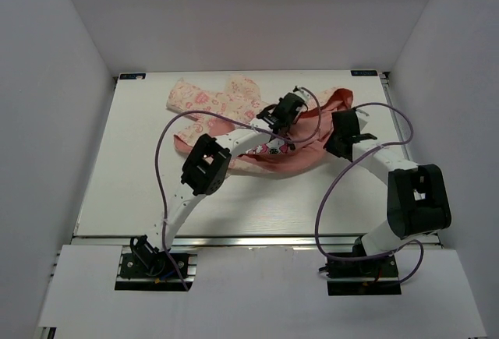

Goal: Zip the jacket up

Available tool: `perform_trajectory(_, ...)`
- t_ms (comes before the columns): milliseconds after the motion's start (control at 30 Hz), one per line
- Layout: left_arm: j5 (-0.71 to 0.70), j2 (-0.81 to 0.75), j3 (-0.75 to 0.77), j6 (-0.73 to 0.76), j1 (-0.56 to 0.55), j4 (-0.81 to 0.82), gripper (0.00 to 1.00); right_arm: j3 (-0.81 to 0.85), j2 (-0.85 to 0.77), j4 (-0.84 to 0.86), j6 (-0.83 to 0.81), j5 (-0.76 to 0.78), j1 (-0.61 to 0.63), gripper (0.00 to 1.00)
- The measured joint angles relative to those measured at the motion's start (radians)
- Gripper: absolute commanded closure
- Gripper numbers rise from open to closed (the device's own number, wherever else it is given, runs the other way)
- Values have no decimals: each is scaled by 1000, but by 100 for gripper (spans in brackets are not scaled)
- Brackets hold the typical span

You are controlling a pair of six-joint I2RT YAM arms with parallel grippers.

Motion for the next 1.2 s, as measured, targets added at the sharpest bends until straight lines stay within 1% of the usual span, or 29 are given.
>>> perform_trajectory(67, -75, -45, -26, -5, 2, 24, 100, 55, -3, -75, -9, 58, -6, 100)
perform_trajectory(167, -164, -179, -79, -8, 8, 39, 100, 176, -31, -186, -40, 128, -11, 100)
perform_trajectory(233, -197, -322, -140, -16, 9, 58, 100, 261, -82, -229, -77, 151, -11, 100)
perform_trajectory(333, -213, -610, -253, -34, 10, 106, 100, 372, -213, -229, -163, 148, -10, 100)
perform_trajectory(400, -214, -806, -306, -48, 3, 134, 100, 444, -317, -215, -241, 117, -6, 100)
perform_trajectory(467, -184, -1009, -348, -76, -11, 164, 100, 519, -405, -208, -307, 76, 0, 100)
perform_trajectory(533, -135, -1174, -362, -113, -26, 175, 100, 613, -479, -202, -369, 20, 10, 100)
perform_trajectory(600, -50, -1309, -363, -159, -35, 174, 100, 707, -533, -200, -412, -40, 17, 100)
perform_trajectory(667, 47, -1407, -357, -201, -35, 165, 100, 793, -571, -204, -442, -93, 20, 100)
perform_trajectory(733, 134, -1456, -336, -237, -36, 152, 100, 880, -606, -212, -459, -145, 21, 100)
perform_trajectory(833, 248, -1453, -266, -281, -37, 108, 100, 991, -637, -233, -472, -199, 17, 100)
perform_trajectory(900, 282, -1415, -214, -301, -37, 74, 100, 1024, -653, -239, -474, -224, -11, 100)
perform_trajectory(967, 284, -1368, -186, -318, -37, 44, 100, 1033, -658, -251, -473, -243, -58, 100)
perform_trajectory(1067, 218, -1293, -188, -335, -37, 4, 100, 1020, -631, -283, -469, -250, -101, 100)
perform_trajectory(1167, 53, -1186, -193, -350, -38, -41, 100, 968, -556, -285, -458, -203, -108, 100)
perform_trajectory(1200, -22, -1139, -193, -356, -38, -55, 100, 941, -515, -281, -453, -180, -105, 100)
